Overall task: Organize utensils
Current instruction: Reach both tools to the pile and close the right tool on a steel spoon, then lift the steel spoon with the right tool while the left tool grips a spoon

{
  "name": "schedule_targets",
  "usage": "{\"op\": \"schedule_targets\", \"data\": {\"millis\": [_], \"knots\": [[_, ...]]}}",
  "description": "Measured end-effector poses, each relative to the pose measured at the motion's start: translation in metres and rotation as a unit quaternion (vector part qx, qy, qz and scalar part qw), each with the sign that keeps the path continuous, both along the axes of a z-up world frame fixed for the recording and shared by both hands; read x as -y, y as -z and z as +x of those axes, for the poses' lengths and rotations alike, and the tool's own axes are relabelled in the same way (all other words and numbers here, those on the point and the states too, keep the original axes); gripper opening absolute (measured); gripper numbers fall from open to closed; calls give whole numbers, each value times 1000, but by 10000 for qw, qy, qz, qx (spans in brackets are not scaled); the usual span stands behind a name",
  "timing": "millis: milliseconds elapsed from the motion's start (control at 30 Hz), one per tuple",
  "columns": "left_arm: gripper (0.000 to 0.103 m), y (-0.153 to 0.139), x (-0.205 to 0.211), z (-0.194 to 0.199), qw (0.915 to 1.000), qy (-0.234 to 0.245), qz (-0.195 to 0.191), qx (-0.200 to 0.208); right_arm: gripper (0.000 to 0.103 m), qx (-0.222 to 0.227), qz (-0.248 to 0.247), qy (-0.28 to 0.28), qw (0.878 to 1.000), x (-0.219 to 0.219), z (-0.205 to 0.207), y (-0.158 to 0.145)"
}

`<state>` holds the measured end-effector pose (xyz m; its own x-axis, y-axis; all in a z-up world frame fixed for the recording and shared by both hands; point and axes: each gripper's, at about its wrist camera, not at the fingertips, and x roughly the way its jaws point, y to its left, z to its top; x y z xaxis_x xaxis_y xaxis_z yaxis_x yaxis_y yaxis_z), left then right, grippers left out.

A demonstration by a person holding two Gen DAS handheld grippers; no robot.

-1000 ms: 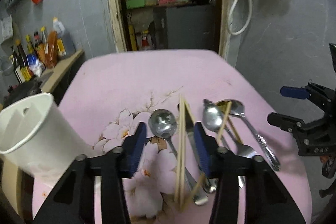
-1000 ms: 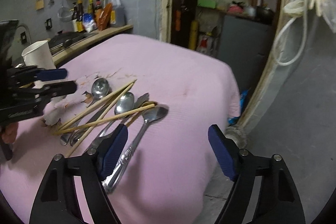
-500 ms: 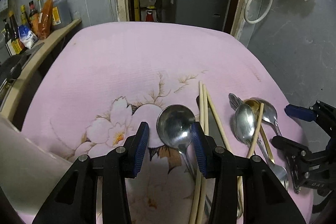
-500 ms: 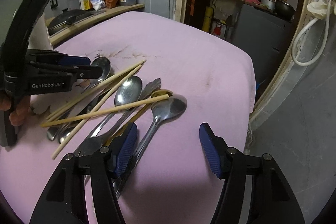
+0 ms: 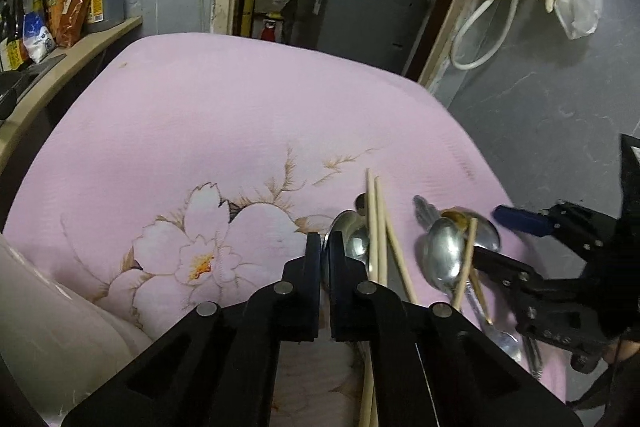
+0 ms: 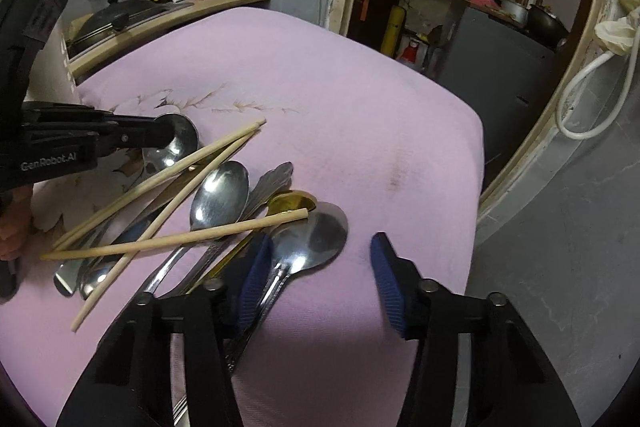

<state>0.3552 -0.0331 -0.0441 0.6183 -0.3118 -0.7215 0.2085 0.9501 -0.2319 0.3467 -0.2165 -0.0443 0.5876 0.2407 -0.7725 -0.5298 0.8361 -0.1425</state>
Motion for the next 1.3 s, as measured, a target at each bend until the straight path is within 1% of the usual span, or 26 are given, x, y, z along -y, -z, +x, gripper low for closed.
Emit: {"op": "schedule_targets", "data": {"millis": [33, 100, 300, 400, 467, 567, 633, 700, 733, 800, 833, 933, 1067, 1200, 1300], "knots": [[1, -1, 0, -1, 10000, 30, -47, -24, 36, -71, 20, -38, 10000, 1, 1, 0], [1, -2, -2, -3, 9999, 79, -112, -89, 36, -113, -32, -56, 9999, 1, -2, -1], [1, -8, 3, -18, 9998, 167, -16, -142, 36, -199, -245, -19, 9995, 4, -9, -5], [0, -8, 7, -19, 9997, 197, 56, -113, 37, -262, -465, -18, 9986, -1, -8, -6], [0, -7, 6, -21, 9997, 199, 74, -85, 41, -351, -600, -4, 9976, -5, -5, -4], [0, -9, 4, -26, 9998, 170, 118, 77, 47, -492, -785, 52, 9957, -10, 5, -3], [0, -16, 3, -32, 9994, 136, 122, 303, 48, -632, -789, 164, 9947, -10, 13, -2], [0, -28, 4, -44, 9969, 72, 199, 752, 48, -673, -856, 239, 9938, -13, 15, -1], [0, -32, 4, -48, 9955, 40, 253, 916, 47, -635, -935, 258, 9933, -15, 14, 0], [0, -43, 6, -60, 9900, -49, 394, 1353, 38, -534, -1023, 215, 9931, -18, 11, 2], [0, -46, 6, -64, 9885, -66, 400, 1455, 38, -492, -1040, 188, 9932, -20, 9, 2], [0, -48, 7, -66, 9876, -79, 345, 1527, 37, -303, -1094, 199, 9933, -20, 3, 3], [0, -46, 2, -62, 9884, -93, 204, 1499, 37, 144, -1058, 148, 9942, -16, -12, 0], [0, -51, -6, -65, 9874, -126, 48, 1576, 37, 797, -697, 53, 9944, -9, -37, -13], [0, -57, -9, -71, 9853, -138, -62, 1700, 37, 1422, -399, 56, 9890, -5, -59, -23]]}}
